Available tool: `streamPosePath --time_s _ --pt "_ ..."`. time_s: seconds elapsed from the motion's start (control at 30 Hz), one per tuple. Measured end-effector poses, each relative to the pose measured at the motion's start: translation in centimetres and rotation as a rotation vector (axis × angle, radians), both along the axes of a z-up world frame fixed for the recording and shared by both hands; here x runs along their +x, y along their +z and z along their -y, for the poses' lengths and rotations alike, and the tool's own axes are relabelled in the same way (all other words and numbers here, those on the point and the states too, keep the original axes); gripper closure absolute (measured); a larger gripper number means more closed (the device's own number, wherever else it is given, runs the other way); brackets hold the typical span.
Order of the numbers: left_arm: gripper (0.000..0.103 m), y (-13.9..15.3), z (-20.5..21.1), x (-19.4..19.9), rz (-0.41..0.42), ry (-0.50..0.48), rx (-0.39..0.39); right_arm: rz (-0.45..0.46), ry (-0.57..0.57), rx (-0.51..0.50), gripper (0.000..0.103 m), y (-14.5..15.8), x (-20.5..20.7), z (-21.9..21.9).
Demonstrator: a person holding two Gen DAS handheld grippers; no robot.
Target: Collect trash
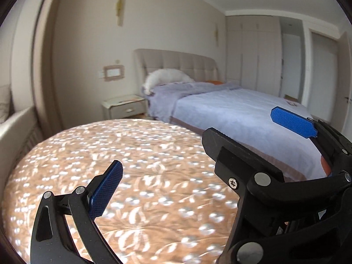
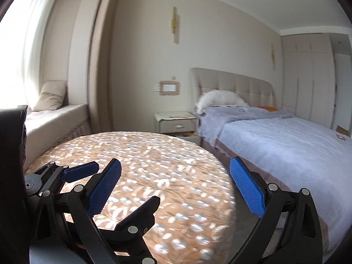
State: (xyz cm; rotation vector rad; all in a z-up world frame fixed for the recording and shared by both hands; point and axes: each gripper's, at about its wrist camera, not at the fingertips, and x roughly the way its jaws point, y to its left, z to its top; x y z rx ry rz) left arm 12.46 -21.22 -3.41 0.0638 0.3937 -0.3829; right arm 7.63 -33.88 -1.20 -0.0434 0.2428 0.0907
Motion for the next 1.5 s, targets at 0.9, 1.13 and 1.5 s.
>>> streamPosePath --time_s 0.9,1.13,1.5 --pt "0.005 0.0 -17.7 -1.1 0.042 0.442 0.043 0.003 0.176 -0.038 0.005 0.6 2.3 -13.8" --pt "0.005 0.5 -19.8 -1.7 0.054 0.503 0.07 -0.048 0.197 -0.012 0.005 0.2 3.0 -14.6" --pt "0.005 1.0 -21.2 -2.3 0.067 0.519 0.074 -0.035 0.191 -0.03 0.005 0.5 2.6 -15.5"
